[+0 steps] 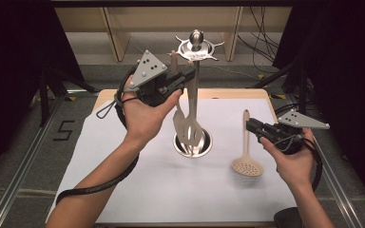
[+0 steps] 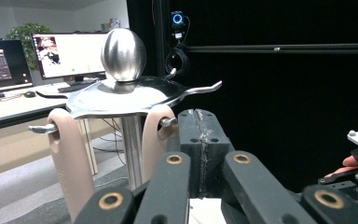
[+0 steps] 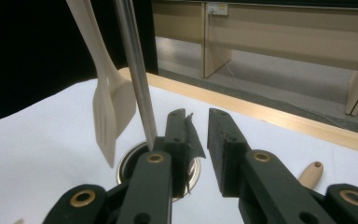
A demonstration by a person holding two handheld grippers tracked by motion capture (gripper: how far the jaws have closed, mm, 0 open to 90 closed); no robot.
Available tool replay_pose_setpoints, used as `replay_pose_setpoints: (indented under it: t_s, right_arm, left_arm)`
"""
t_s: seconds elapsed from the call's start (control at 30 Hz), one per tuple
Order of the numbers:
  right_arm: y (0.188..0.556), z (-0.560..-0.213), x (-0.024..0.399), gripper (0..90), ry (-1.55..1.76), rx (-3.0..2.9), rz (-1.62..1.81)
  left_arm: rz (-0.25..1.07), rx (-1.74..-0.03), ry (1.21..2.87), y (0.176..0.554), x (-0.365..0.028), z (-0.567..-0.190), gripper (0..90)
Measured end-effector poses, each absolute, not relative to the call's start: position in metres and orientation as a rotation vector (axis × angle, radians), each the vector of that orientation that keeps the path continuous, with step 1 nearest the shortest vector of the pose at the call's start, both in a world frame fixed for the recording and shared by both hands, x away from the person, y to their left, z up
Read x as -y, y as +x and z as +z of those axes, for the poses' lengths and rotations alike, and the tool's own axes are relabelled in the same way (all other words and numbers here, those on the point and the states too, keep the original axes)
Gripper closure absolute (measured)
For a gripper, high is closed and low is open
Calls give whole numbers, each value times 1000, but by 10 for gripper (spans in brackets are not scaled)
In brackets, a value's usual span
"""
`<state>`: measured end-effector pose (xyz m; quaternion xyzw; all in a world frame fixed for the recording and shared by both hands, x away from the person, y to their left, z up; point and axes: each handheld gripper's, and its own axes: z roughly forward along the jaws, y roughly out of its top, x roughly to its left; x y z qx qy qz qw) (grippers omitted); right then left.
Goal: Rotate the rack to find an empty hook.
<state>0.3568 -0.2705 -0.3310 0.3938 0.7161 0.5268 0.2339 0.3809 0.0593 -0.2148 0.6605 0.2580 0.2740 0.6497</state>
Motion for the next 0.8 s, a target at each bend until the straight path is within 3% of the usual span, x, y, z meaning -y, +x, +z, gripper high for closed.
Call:
replay_pose_setpoints:
  t_s: [0.8]
  right_arm:
    - [358, -331, 270, 782, 1068, -1960, 1438]
  left_arm:
    - [643, -603, 1482, 384, -71, -210, 895]
